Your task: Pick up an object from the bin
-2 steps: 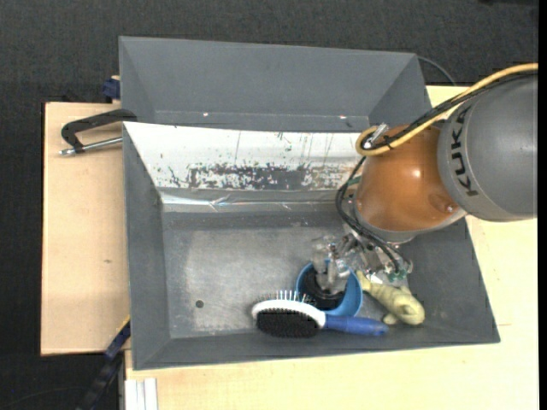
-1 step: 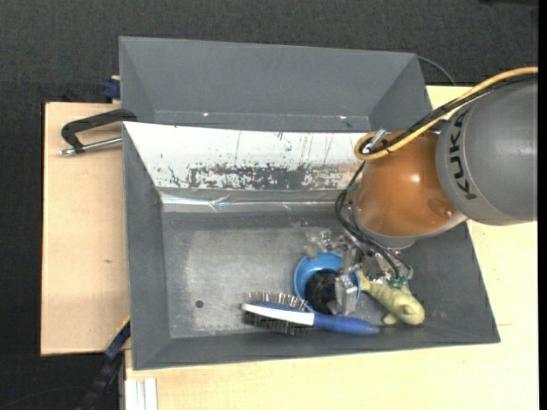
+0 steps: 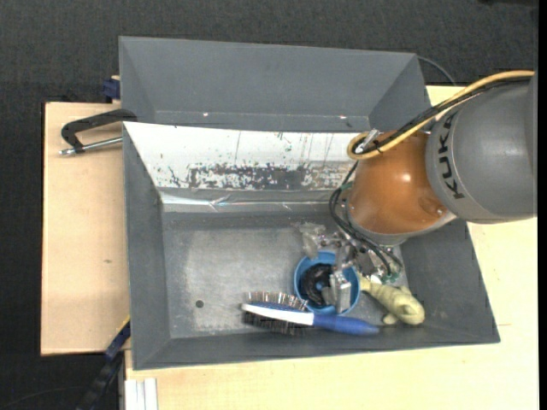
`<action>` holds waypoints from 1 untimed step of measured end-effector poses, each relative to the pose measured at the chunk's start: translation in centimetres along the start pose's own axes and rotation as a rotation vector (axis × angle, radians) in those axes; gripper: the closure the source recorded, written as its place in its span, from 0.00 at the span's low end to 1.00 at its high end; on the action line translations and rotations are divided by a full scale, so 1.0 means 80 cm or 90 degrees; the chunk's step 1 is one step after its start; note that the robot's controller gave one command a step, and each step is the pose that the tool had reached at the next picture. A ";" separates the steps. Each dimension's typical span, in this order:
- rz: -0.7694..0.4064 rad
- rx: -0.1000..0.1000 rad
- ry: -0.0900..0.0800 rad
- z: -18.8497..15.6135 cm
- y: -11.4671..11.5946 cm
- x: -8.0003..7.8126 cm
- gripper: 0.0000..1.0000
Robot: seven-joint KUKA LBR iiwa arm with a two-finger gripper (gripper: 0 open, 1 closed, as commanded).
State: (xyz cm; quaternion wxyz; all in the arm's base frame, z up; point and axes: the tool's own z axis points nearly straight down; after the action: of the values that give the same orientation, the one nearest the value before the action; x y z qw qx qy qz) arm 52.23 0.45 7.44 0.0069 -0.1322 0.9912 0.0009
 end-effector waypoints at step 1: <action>-0.001 0.001 -0.001 -0.007 -0.001 -0.002 1.00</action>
Offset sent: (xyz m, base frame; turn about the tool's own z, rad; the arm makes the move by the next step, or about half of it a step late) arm 0.0000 0.0000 0.0000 0.0000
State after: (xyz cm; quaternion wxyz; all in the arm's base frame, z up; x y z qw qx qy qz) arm 52.40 0.43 7.96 0.0077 -0.1329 0.9911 0.0002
